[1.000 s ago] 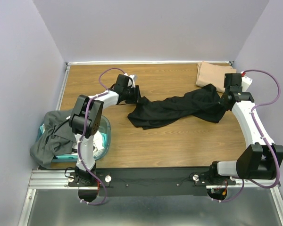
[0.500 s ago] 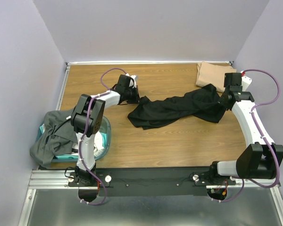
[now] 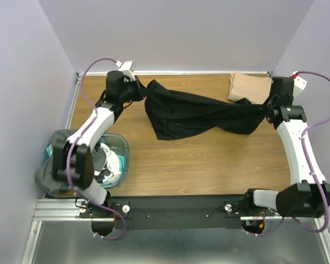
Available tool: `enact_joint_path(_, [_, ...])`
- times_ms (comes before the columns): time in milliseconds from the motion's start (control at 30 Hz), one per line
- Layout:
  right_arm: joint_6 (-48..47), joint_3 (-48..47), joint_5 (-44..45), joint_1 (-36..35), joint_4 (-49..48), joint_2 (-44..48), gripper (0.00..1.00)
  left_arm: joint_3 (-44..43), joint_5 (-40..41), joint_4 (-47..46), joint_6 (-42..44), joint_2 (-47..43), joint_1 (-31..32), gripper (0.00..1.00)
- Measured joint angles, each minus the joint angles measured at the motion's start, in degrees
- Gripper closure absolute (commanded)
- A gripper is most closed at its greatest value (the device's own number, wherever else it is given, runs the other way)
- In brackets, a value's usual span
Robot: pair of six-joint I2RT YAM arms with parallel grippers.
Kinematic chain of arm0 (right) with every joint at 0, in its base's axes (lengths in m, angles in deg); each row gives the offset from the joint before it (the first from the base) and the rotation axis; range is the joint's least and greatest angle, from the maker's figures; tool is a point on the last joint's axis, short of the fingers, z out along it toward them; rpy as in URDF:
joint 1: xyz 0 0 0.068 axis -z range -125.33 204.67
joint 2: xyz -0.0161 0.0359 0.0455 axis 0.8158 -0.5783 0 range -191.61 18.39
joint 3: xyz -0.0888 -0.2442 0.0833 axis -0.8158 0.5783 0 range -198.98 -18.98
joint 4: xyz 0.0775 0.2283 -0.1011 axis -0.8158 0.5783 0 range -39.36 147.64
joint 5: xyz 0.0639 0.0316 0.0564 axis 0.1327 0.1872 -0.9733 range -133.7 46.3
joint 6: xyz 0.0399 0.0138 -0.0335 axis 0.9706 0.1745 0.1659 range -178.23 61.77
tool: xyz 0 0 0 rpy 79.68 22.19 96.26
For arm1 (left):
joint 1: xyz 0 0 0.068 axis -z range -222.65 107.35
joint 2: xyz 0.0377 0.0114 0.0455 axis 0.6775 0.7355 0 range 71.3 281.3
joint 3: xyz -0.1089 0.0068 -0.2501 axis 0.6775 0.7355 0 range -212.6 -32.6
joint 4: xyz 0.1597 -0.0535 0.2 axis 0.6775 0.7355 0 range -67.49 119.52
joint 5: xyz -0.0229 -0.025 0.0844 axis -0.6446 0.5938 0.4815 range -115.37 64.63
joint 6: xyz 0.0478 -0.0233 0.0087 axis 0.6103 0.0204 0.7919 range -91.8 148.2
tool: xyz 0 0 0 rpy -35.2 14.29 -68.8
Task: Fold and stack the t-shirts
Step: Flatten the tshirt out
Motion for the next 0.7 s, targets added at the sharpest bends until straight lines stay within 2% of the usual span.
enact_joint_path(33, [0.0,0.3,0.2,0.0,0.0,1.0,1.00,3.2,0.1,-1.9,0.0,-4.3,-0.3,1.00])
enact_joint_path(133, [-0.2,3.5,1.1,0.0,-0.7,4.6,1.00,10.7,0.0,-5.3,-0.1,-11.0,-0.9,0.78])
enact_joint_path(167, [-0.3,4.9,1.2,0.0,-0.5,5.6,1.00,12.2,0.0,-5.6,-0.2,-11.5,-1.0,0.73])
enact_joint_path(200, [-0.2,6.1,1.2,0.0,-0.6,6.1,1.00,14.0,0.0,-5.6,-0.4,-11.4,-1.2,0.60])
enact_joint_path(300, [0.3,9.6,0.9,0.0,-0.7,6.4,1.00,19.2,1.8,-2.9,-1.2,-9.7,-1.7,0.50])
enact_joint_path(433, [1.4,13.4,-1.0,0.0,-0.1,5.3,1.00,25.3,4.9,3.3,-1.7,-8.7,-2.2,0.48])
enact_joint_path(600, [2.0,14.2,-3.0,0.0,-0.1,3.3,1.00,24.4,6.4,4.8,-0.8,-8.7,-0.4,0.46])
enact_joint_path(700, [2.0,14.2,-3.4,0.1,-0.2,3.0,1.00,22.7,6.3,4.7,-0.1,-8.3,3.4,0.46])
